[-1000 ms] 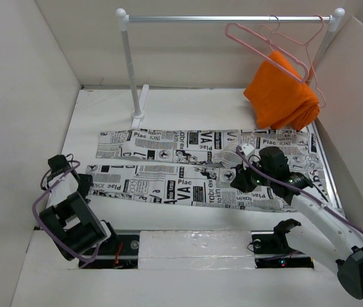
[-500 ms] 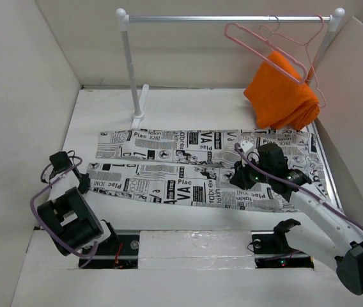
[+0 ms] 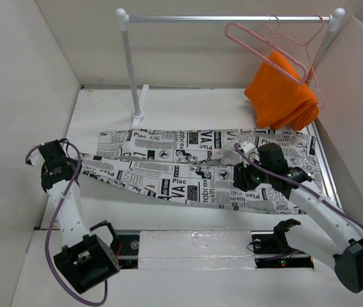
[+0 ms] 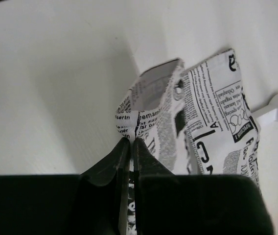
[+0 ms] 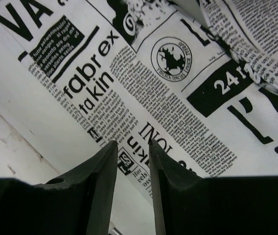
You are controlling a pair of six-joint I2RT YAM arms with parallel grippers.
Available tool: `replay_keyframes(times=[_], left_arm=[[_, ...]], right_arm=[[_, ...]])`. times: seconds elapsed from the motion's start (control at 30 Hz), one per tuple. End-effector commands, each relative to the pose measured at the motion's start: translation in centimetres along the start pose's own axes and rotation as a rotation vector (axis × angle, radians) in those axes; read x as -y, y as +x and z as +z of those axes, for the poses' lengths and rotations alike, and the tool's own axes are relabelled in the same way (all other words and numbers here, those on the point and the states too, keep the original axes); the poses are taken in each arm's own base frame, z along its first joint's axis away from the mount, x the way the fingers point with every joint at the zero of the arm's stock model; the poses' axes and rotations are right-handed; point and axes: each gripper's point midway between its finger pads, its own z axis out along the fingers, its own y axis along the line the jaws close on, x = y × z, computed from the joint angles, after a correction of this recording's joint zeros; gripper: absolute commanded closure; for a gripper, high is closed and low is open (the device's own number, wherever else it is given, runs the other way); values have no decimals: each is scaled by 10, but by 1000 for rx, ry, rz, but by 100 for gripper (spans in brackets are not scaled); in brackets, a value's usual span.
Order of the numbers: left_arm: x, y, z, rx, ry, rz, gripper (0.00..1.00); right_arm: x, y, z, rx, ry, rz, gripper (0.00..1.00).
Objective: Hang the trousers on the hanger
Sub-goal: Fold the trousers at the center of the board.
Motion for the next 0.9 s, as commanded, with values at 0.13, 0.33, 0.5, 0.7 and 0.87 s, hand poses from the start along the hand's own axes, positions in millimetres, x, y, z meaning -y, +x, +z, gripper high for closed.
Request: replay_keyframes(times=[0.13,0.33,0.5,0.7,0.87], left_arm=[[-3,-29,-34,65,-61,70,100],[27,11,-36,-29,89,179,100],[52,53,-41,-128,246,289,100],[95,83,-80,-150,455,487,100],[115,105,-114,-174,600,547,100]], right_arm=[[-3,11,3,-47,-40,19,61],[30,19,-1,-38,53,184,57],[74,28,-19,41,216,415,65],[138,71,-71,82,600,746,100],[185,116,-123,68,841,993,100]])
